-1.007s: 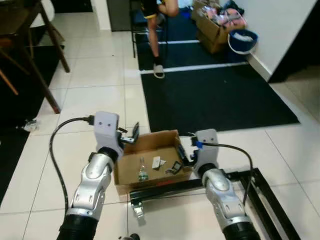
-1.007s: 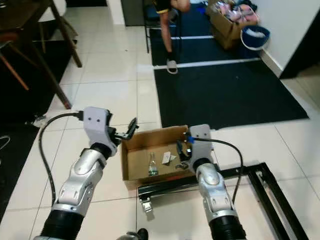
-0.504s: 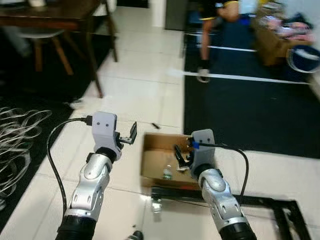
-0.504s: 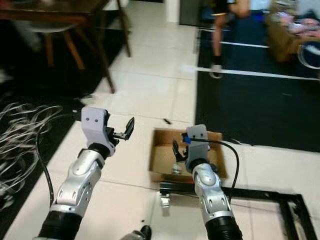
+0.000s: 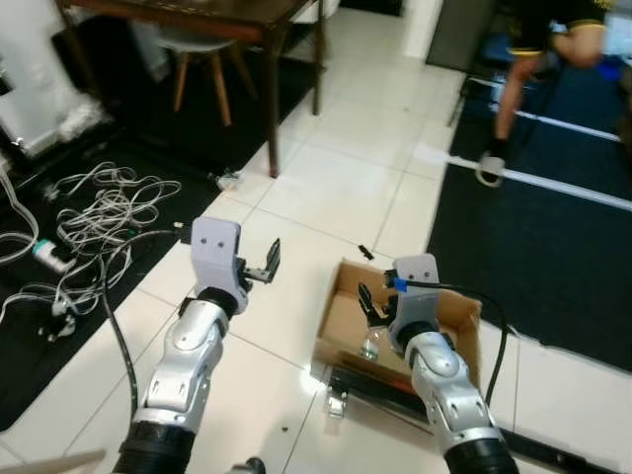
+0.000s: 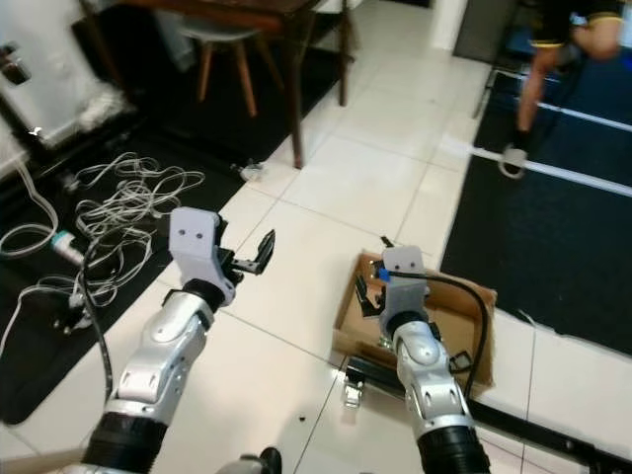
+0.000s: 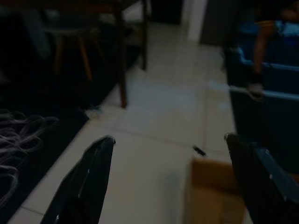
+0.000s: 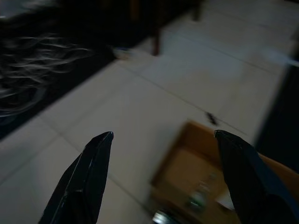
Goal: Picking trash to rubbish bin
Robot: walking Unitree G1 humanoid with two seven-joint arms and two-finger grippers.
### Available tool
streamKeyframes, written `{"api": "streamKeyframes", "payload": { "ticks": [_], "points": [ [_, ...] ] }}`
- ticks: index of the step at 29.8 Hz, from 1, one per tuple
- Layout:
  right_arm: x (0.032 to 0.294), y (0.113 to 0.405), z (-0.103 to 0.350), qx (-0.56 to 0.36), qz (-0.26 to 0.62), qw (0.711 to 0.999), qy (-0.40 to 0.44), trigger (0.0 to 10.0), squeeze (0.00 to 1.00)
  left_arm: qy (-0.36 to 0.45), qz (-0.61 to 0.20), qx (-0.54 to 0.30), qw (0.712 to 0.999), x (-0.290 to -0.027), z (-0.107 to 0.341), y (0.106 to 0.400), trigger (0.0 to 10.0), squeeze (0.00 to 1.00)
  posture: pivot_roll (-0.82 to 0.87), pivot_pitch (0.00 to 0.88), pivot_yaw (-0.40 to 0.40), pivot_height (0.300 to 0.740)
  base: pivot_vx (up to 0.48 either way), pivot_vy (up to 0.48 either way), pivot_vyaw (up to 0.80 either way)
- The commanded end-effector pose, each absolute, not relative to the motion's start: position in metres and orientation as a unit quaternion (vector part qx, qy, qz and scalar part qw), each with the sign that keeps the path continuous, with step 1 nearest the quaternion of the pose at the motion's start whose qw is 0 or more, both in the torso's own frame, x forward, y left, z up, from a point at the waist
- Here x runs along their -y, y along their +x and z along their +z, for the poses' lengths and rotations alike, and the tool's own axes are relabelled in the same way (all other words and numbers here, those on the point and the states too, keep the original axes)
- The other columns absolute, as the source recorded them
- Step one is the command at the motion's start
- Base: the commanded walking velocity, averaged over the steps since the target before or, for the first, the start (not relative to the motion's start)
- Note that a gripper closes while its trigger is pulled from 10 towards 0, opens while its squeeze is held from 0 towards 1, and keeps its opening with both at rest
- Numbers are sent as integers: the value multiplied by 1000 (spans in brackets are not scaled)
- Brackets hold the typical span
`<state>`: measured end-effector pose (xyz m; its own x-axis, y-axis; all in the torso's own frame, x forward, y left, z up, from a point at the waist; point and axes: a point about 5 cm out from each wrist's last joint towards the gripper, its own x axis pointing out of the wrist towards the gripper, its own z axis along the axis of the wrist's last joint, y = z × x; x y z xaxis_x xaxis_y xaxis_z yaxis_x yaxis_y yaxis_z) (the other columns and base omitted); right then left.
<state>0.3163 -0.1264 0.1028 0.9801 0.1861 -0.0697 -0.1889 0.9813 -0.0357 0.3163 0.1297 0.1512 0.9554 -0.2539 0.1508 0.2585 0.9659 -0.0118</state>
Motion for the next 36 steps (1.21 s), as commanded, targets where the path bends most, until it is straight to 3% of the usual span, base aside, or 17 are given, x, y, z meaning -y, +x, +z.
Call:
{"api": "streamKeyframes", "payload": {
  "ticks": [1, 36],
  "points": [
    [129, 313, 94, -52, 92, 994, -21, 10000, 0, -11, -135, 65, 989, -128, 146, 314, 10000, 0, 24, 179, -4, 740, 0, 0, 800],
    [119, 308, 91, -52, 107, 993, -19, 10000, 0, -11, -142, 68, 987, -127, 147, 308, 10000, 0, 34, 139, 1, 740, 0, 0, 800]
  ]
}}
